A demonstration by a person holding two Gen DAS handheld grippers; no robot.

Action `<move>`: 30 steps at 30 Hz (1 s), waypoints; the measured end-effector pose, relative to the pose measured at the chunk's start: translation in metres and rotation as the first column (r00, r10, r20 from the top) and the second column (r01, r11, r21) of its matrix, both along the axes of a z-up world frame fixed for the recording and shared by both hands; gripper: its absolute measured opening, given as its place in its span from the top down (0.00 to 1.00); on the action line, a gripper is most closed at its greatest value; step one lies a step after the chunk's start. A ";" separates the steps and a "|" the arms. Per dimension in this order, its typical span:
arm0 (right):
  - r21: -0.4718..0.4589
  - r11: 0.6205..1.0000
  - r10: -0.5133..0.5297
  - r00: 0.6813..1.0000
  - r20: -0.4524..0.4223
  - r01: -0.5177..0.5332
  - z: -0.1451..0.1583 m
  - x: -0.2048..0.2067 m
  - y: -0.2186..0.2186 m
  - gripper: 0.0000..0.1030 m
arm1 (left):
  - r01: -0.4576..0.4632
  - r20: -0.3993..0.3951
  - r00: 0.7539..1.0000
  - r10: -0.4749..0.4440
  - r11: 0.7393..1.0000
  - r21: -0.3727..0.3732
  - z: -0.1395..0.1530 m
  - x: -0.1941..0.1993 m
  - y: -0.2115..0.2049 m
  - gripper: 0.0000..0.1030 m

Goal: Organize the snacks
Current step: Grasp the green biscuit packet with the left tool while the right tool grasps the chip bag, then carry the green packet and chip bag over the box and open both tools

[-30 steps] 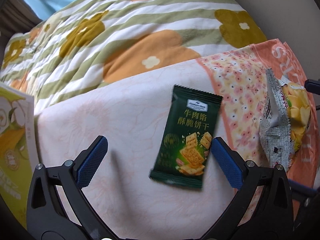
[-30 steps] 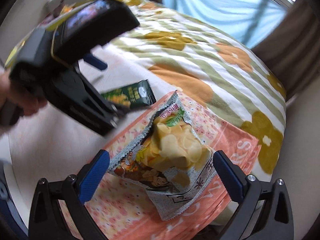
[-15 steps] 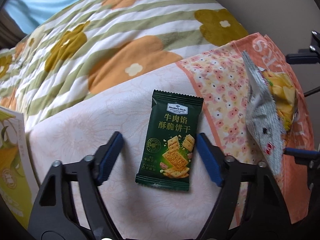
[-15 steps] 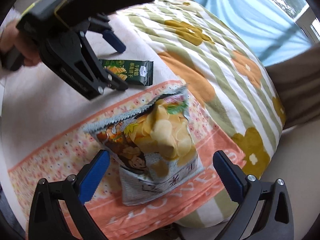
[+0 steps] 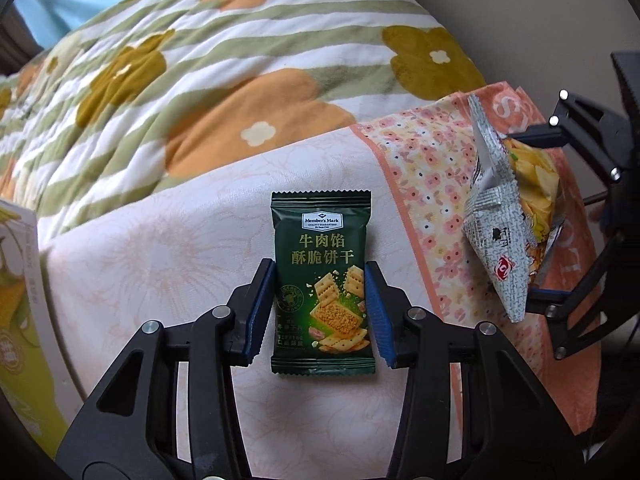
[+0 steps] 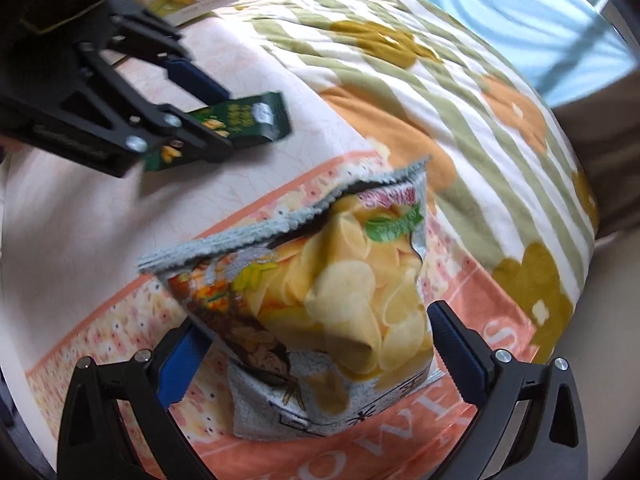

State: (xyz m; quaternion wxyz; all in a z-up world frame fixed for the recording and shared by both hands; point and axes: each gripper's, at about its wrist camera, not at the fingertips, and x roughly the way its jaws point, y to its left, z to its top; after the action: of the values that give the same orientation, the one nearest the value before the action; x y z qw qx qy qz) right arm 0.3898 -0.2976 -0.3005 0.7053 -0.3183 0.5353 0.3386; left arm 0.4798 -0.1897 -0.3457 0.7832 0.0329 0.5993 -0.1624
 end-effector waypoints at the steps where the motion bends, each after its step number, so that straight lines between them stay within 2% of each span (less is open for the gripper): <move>1: 0.001 1.000 -0.018 1.000 -0.002 0.018 -0.002 0.001 0.000 0.02 | -0.012 -0.005 1.000 0.012 1.000 -0.011 0.000 0.000 0.003 0.61; 2: 0.006 1.000 -0.031 1.000 0.000 0.031 -0.002 0.001 -0.001 0.05 | -0.022 -0.009 1.000 0.022 1.000 -0.018 0.000 -0.001 0.005 0.61; 3: 0.009 0.999 -0.047 0.999 0.004 0.047 -0.002 0.002 -0.002 0.16 | -0.031 -0.010 0.999 0.031 0.999 -0.024 0.000 -0.002 0.007 0.61; 4: 0.021 0.997 -0.070 0.998 -0.003 0.070 -0.002 0.003 -0.004 0.20 | -0.039 -0.010 0.999 0.039 0.999 -0.026 0.001 -0.002 0.010 0.61; 9: 0.082 0.984 -0.156 0.987 -0.026 0.158 0.006 0.003 -0.010 0.26 | -0.072 -0.011 0.997 0.071 0.996 -0.046 0.006 -0.008 0.019 0.61; 13: 0.134 0.970 -0.202 0.979 -0.027 0.204 0.023 -0.004 -0.012 0.26 | -0.094 0.017 0.995 0.095 0.994 -0.056 0.023 -0.014 0.027 0.61; 16: 0.159 0.959 -0.236 0.972 -0.003 0.233 0.044 -0.008 -0.012 0.26 | -0.099 0.044 0.994 0.102 0.993 -0.066 0.043 -0.021 0.030 0.61; 22: 0.203 0.937 -0.292 0.956 0.013 0.283 0.095 -0.016 0.000 0.26 | -0.124 0.143 0.980 0.140 0.986 -0.114 0.113 -0.041 0.048 0.61; 30: 0.275 0.932 -0.262 0.964 0.055 0.237 0.160 -0.027 0.053 0.26 | -0.195 0.232 0.945 0.229 0.968 -0.159 0.188 -0.068 0.109 0.61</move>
State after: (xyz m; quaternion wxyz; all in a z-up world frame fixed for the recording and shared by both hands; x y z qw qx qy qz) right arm 0.3630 -0.2445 -0.1408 0.8025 -0.1650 0.4884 0.3003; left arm 0.4120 -0.0806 -0.1582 0.8655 -0.0643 0.4841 -0.1113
